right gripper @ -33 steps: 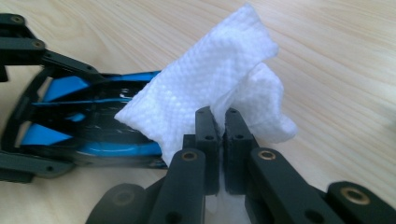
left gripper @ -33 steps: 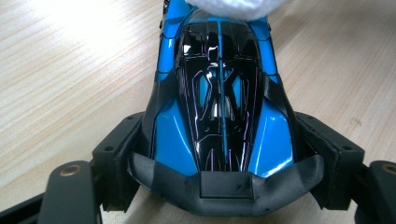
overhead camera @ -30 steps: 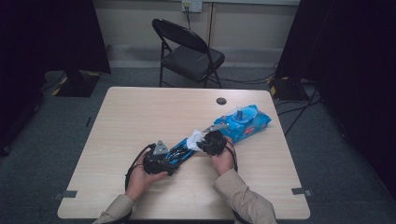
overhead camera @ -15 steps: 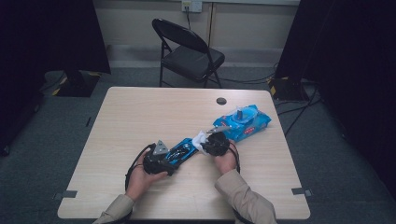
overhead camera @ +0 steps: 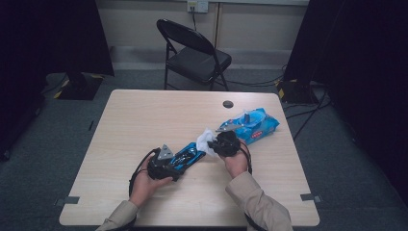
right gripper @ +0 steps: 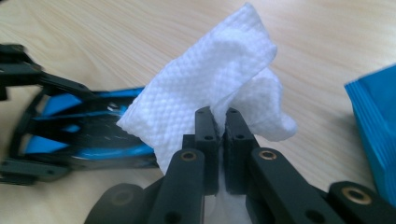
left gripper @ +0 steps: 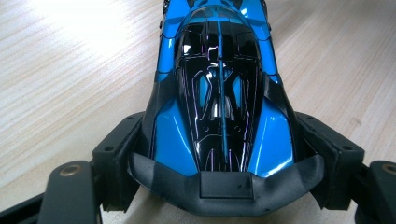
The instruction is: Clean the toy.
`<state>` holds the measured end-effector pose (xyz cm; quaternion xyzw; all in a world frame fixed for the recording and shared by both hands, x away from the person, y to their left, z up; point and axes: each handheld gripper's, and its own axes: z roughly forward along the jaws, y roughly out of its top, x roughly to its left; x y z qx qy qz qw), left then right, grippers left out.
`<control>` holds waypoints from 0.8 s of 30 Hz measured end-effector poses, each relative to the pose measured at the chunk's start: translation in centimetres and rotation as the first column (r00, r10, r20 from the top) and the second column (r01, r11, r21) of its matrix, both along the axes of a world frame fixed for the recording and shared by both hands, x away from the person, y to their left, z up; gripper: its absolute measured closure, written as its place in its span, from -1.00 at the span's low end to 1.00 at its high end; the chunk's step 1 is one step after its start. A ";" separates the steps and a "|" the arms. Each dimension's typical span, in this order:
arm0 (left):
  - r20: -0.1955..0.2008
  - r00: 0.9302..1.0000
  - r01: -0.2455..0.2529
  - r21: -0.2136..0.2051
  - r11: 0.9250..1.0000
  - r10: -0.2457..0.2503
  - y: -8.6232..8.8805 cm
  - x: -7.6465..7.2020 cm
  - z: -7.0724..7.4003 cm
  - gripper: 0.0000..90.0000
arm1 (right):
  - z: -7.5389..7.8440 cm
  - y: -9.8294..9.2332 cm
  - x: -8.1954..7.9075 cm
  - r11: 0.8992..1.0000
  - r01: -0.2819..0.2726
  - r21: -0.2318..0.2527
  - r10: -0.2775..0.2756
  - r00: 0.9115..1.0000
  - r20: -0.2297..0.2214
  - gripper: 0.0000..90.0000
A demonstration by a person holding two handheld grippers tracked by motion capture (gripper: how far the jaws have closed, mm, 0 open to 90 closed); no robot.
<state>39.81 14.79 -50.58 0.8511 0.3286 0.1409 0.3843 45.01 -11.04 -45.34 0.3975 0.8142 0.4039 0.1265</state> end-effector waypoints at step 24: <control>0.001 1.000 -0.001 0.001 1.000 0.001 0.0 0.0 0.0 -0.46 | -1.3 10.4 -2.0 0.972 -0.235 0.017 0.236 0.970 -0.065 0.93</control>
